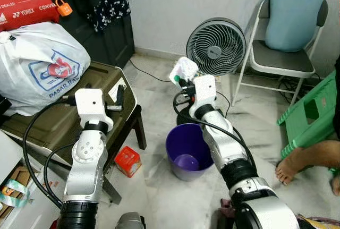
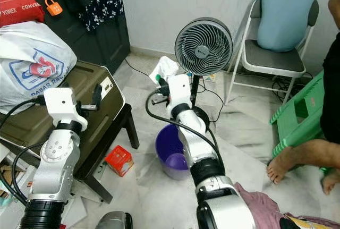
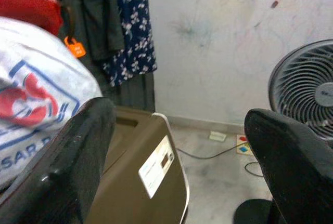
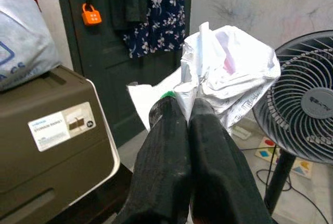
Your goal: Clean up the room
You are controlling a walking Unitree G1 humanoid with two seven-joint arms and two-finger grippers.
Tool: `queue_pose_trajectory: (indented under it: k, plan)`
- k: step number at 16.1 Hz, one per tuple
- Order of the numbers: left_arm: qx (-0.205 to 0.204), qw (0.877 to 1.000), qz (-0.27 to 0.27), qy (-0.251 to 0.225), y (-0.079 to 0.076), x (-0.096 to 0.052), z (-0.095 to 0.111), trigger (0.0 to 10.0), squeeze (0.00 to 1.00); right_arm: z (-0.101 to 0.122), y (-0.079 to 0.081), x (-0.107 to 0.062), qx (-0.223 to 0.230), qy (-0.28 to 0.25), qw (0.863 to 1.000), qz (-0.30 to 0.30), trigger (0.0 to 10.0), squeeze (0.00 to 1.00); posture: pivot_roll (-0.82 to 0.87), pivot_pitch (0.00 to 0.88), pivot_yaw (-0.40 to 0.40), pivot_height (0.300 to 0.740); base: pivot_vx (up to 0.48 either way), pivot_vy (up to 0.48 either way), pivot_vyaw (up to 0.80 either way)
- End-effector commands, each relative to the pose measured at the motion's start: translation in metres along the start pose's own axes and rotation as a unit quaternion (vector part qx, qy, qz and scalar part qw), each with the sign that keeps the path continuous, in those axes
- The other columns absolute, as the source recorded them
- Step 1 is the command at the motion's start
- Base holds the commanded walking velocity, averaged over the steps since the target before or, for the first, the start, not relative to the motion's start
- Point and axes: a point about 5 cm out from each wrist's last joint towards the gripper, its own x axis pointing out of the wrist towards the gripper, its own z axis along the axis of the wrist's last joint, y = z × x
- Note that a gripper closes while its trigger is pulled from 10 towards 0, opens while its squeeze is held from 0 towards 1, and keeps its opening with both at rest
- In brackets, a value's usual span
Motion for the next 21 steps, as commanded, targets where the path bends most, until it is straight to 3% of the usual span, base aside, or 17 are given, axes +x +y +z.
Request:
queue_pose_trajectory:
  k: [1, 5, 10, 21]
  plan:
    - [0.004, 1.0, -0.003, -0.006, -0.0022, 0.0006, 0.0045, 10.0, 0.0, 0.0071, -0.0008, 0.0021, 0.0, -0.009, 1.0, 0.0, 10.0, 0.0, 0.1, 0.029, -0.02, 0.74, 0.0, 0.0, -0.8]
    - [-0.002, 1.0, -0.004, 0.006, 0.0008, -0.004, -0.002, 10.0, 0.0, 0.0066, -0.0017, -0.0017, 0.0, -0.011, 1.0, 0.0, 10.0, 0.0, 0.09, 0.025, -0.017, 0.74, 0.0, 0.0, -0.73]
    - [-0.014, 1.0, -0.024, 0.001, -0.0025, -0.002, -0.0014, 10.0, 0.0, 0.004, -0.0032, -0.0059, 0.0, -0.008, 1.0, -0.002, 10.0, 0.0, 0.07, 0.006, -0.015, 0.74, 0.0, 0.0, 0.0]
    - [-0.011, 0.999, -0.031, -0.002, -0.002, -0.0008, -0.0023, 10.0, 0.0, 0.0037, 0.0013, -0.0053, -0.01, -0.007, 1.0, 0.009, 10.0, 0.0, 0.08, 0.0, -0.016, 0.74, 0.253, 0.0, 0.22]
